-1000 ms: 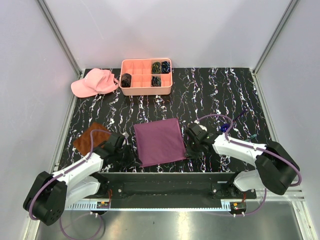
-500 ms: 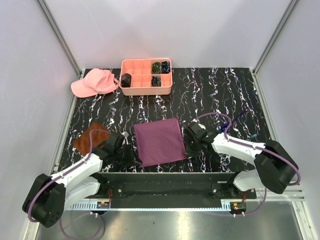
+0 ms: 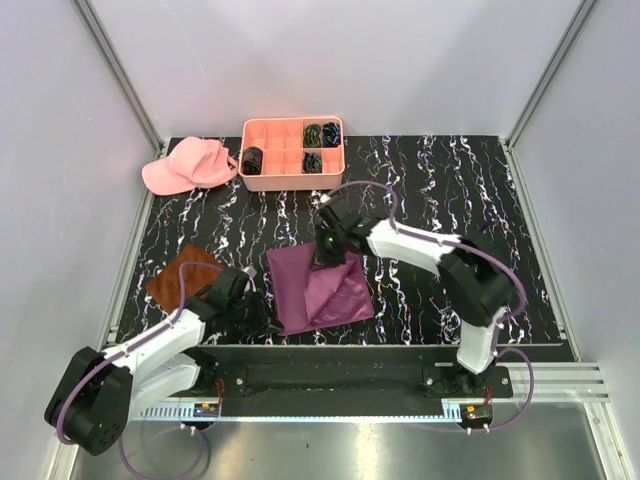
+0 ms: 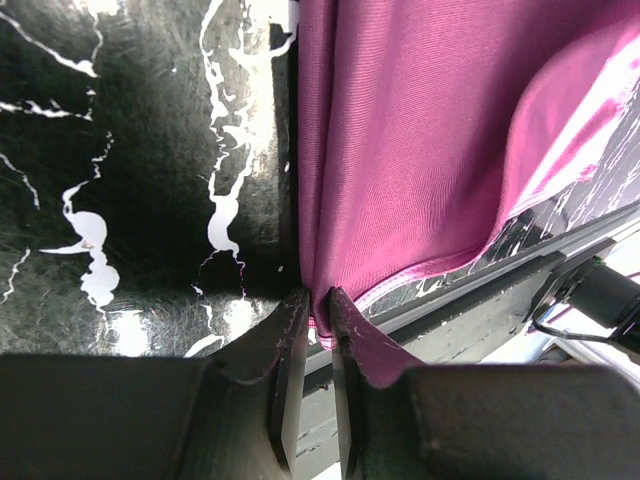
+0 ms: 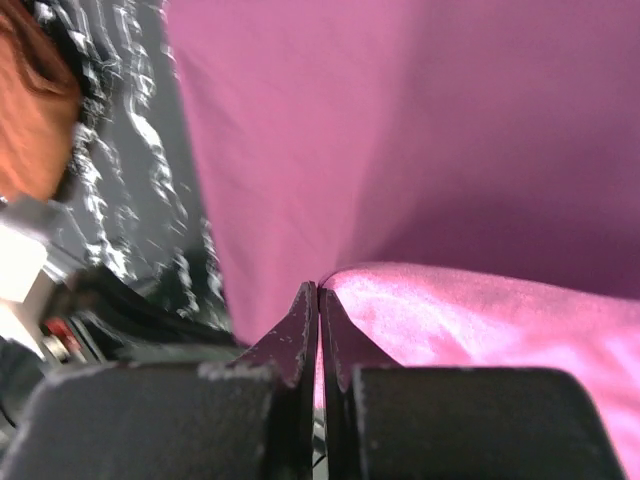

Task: Fold the napkin into a case and place the utensils inside
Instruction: Fold the top corner of the square-folded napkin at the center of the board.

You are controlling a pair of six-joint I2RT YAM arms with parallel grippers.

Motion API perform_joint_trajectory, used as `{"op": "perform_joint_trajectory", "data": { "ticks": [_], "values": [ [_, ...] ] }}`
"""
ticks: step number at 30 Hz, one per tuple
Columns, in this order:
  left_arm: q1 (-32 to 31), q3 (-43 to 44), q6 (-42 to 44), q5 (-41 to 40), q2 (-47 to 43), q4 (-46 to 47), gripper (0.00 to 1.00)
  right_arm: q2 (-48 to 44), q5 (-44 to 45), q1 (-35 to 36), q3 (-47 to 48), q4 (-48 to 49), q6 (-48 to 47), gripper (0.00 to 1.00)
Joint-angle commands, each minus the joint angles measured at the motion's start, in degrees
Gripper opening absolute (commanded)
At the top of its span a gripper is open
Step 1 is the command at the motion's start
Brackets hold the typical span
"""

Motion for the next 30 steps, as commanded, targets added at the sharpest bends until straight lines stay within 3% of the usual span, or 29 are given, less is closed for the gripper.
{"op": "perform_joint_trajectory", "data": {
  "ticks": [1,11,30],
  "values": [
    [-0.2,-1.8,-0.6,-2.2,-0.9,1.5,0.20,7.3,-5.8,1.0,10.4,2.8,-2.6,0.00],
    [-0.2,-2.4,-0.4,-2.3,-0.4,1.7,0.19,18.9,-9.6,1.0,22.0,3.1,-3.4,0.00],
    [-0.2,-3.1,-1.0,-2.1,-1.6,1.8,0.18,25.5,-10.6,0.8,29.4,3.3,-2.8,0.00]
  ]
}}
